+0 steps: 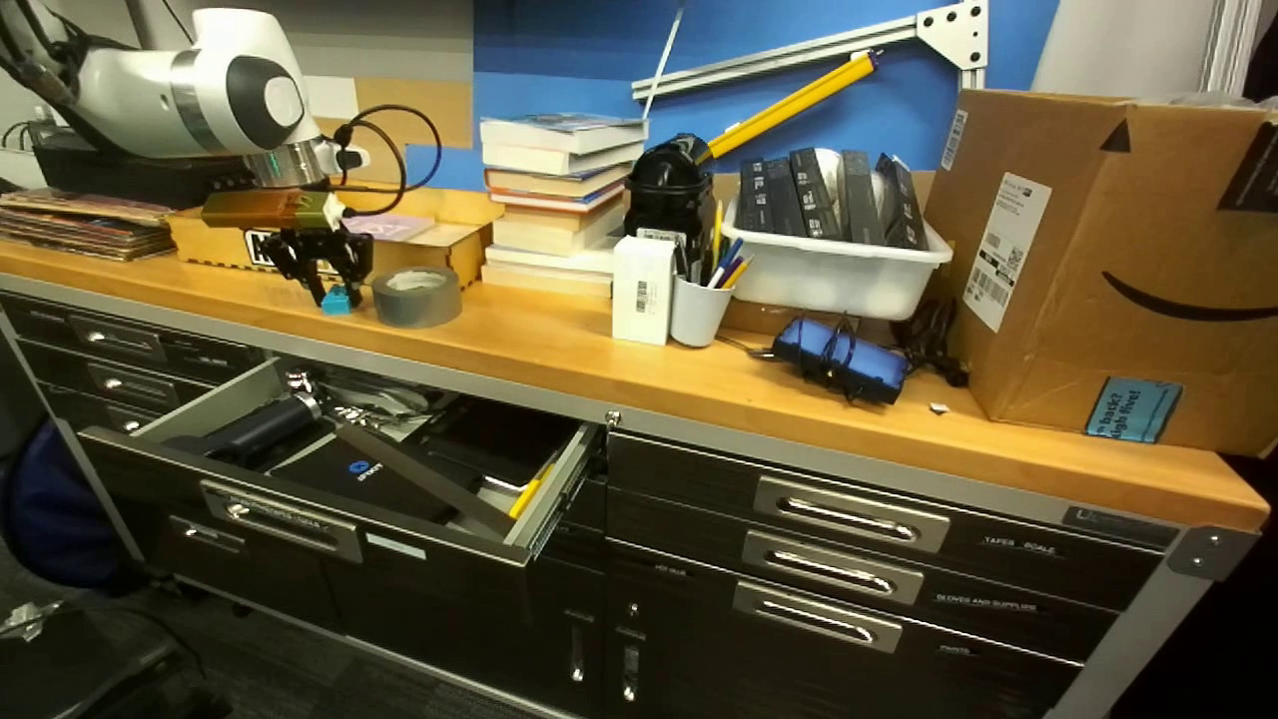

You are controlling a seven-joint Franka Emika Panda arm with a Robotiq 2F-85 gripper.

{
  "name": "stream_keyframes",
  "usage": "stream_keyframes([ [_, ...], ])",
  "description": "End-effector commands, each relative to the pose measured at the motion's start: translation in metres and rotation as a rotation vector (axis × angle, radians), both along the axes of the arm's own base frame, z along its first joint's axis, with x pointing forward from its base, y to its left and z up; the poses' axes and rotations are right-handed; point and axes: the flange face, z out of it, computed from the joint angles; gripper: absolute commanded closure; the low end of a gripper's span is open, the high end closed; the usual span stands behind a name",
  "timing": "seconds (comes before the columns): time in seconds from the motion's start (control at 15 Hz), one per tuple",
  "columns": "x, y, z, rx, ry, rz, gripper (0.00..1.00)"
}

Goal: Put the blue object inside the drawer then close the drawer.

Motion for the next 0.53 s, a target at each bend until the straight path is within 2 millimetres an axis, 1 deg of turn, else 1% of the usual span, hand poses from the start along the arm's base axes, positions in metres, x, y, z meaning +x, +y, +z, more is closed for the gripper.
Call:
stream_keyframes([
  [0.0,0.003,-0.003,0.012,-0.009,0.039,0.006,0.81],
  [0.07,0.002,-0.006,0.010,-0.024,0.055,0.006,0.87],
  [0.2,-0.005,-0.017,0.010,-0.093,0.106,0.031,0.85],
  [0.33,-0.021,-0.037,0.018,-0.155,0.178,0.033,0.84],
  [0.47,-0.036,-0.055,0.021,-0.206,0.242,0.042,0.84],
])
